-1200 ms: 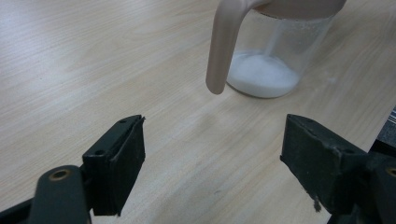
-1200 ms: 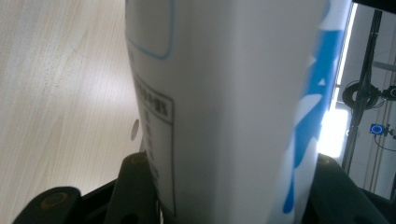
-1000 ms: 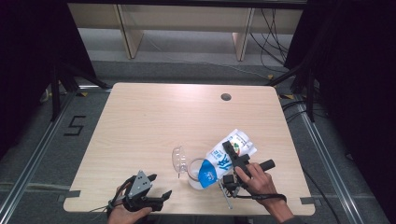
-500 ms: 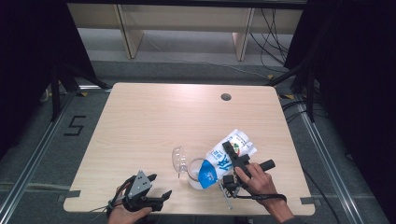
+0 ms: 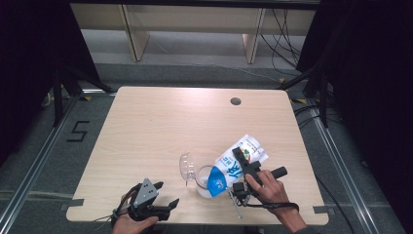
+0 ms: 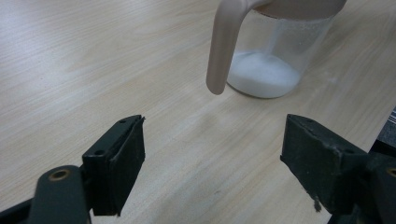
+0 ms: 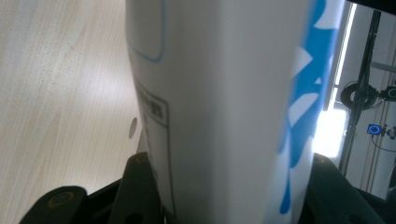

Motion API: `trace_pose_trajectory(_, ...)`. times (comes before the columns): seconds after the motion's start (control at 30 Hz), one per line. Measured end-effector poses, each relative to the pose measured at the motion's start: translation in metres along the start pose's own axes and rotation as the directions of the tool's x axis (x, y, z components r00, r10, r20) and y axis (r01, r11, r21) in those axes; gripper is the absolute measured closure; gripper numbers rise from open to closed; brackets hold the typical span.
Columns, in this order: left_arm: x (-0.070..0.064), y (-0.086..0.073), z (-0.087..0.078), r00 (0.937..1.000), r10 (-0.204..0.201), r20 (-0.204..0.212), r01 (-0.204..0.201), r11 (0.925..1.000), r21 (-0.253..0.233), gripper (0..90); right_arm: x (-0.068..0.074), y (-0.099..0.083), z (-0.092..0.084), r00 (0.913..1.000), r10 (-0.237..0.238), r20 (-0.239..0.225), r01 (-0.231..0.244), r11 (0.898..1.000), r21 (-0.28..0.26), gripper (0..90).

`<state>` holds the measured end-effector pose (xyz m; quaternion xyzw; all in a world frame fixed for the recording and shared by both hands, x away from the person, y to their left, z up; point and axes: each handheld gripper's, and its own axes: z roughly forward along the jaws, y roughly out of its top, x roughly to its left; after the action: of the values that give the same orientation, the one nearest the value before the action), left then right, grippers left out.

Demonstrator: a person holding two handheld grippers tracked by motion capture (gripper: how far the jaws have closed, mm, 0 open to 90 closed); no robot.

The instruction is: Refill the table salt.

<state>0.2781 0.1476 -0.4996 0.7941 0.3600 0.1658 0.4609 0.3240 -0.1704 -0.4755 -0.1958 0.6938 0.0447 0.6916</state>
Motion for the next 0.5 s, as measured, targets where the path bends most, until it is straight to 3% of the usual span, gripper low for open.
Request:
trace_pose_trajectory(0.07, 0.0001, -0.0001, 0.0001, 1.0000, 0.000, 0.000, 0.000, 1.0000, 0.001, 21.1, 0.0007, -0.0003, 0.0002, 0.9999, 0.011, 0.001, -0.011, 1.000, 0.001, 60.8)
trace_pose_trajectory(0.1, 0.0001, -0.0001, 0.0000, 1.0000, 0.000, 0.000, 0.000, 1.0000, 0.001, 21.0, -0.0022, -0.0001, 0.0006, 0.9996, -0.025, 0.016, 0.025, 1.000, -0.011, 60.8)
trace_pose_trajectory(0.23, 0.0012, 0.0004, -0.0001, 0.9998, 0.020, 0.001, -0.020, 0.9998, 0.002, 21.1, -0.0020, -0.0004, 0.0006, 0.9997, -0.021, 0.016, 0.021, 1.000, -0.010, 61.1)
trace_pose_trajectory(0.27, 0.0011, 0.0003, -0.0002, 0.9998, 0.019, 0.001, -0.019, 0.9998, 0.003, 21.0, 0.0003, -0.0007, 0.0004, 1.0000, 0.007, 0.003, -0.007, 1.000, 0.002, 61.2)
trace_pose_trajectory(0.5, 0.0005, 0.0002, -0.0004, 0.9999, 0.014, -0.003, -0.014, 0.9999, 0.000, 21.1, -0.0012, -0.0013, 0.0005, 1.0000, -0.008, 0.001, 0.008, 1.000, 0.000, 61.7)
